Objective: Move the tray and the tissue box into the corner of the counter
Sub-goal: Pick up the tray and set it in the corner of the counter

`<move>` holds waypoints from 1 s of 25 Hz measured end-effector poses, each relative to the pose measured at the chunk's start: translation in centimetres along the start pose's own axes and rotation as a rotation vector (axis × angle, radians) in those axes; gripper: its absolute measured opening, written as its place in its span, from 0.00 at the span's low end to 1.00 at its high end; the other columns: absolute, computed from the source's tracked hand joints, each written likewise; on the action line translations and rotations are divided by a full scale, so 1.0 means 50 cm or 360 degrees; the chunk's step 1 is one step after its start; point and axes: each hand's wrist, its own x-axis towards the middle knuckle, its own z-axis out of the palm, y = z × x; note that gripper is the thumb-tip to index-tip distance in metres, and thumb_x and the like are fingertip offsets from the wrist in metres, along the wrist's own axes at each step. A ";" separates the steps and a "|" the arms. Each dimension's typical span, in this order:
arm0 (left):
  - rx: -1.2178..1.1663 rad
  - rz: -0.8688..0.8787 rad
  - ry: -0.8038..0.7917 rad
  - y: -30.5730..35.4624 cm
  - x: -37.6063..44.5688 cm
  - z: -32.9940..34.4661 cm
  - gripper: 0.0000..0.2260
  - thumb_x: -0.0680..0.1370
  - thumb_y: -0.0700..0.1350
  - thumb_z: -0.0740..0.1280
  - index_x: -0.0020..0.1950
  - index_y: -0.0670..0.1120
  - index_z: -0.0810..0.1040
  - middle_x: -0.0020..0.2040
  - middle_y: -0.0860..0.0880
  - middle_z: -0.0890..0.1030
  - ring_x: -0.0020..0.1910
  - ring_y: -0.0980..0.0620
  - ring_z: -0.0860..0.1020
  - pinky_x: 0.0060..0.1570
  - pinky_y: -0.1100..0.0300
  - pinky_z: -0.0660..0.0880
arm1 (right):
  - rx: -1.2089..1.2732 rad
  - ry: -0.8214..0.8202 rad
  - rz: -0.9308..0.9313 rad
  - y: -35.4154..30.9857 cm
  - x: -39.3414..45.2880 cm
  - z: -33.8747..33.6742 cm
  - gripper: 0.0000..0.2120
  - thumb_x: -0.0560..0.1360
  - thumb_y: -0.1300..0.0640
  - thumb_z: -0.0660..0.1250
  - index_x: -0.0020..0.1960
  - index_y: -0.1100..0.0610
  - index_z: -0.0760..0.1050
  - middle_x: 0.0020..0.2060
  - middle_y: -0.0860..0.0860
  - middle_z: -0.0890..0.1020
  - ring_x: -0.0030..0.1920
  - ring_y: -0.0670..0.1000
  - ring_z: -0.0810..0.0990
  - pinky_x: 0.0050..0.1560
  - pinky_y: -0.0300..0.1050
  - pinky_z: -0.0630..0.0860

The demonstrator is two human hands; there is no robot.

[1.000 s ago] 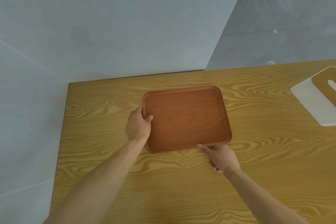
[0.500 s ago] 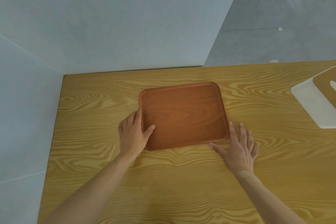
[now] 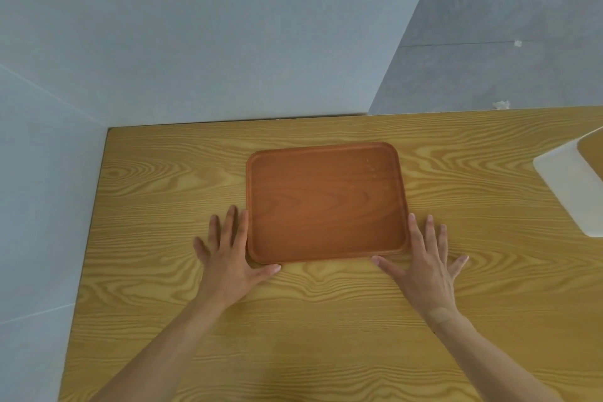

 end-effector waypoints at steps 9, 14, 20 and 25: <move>-0.0014 -0.0137 -0.0116 0.009 0.084 -0.058 0.58 0.59 0.82 0.60 0.73 0.65 0.27 0.81 0.52 0.35 0.77 0.36 0.35 0.67 0.22 0.47 | 0.0000 -0.0002 0.0026 -0.041 0.087 -0.026 0.52 0.65 0.22 0.62 0.81 0.40 0.44 0.82 0.60 0.46 0.81 0.62 0.38 0.70 0.81 0.41; 0.0006 -0.0198 -0.0207 0.022 0.132 -0.093 0.58 0.59 0.80 0.64 0.75 0.63 0.30 0.80 0.52 0.35 0.77 0.34 0.37 0.66 0.21 0.51 | 0.0025 -0.0026 0.0086 -0.069 0.135 -0.045 0.53 0.63 0.21 0.63 0.80 0.38 0.45 0.82 0.62 0.45 0.81 0.62 0.37 0.70 0.82 0.41; -0.0003 -0.0208 -0.0259 0.027 0.143 -0.117 0.58 0.61 0.77 0.68 0.77 0.62 0.33 0.81 0.53 0.36 0.78 0.35 0.39 0.66 0.22 0.55 | 0.0036 -0.0024 0.0089 -0.077 0.145 -0.050 0.55 0.59 0.20 0.63 0.79 0.38 0.50 0.82 0.63 0.46 0.81 0.62 0.38 0.71 0.81 0.43; -0.0034 -0.0202 -0.0249 0.025 0.136 -0.122 0.57 0.62 0.76 0.68 0.77 0.63 0.33 0.81 0.55 0.36 0.78 0.38 0.39 0.66 0.22 0.55 | 0.0061 -0.0032 0.0077 -0.076 0.146 -0.048 0.51 0.61 0.22 0.66 0.78 0.34 0.50 0.82 0.62 0.45 0.81 0.62 0.38 0.70 0.81 0.42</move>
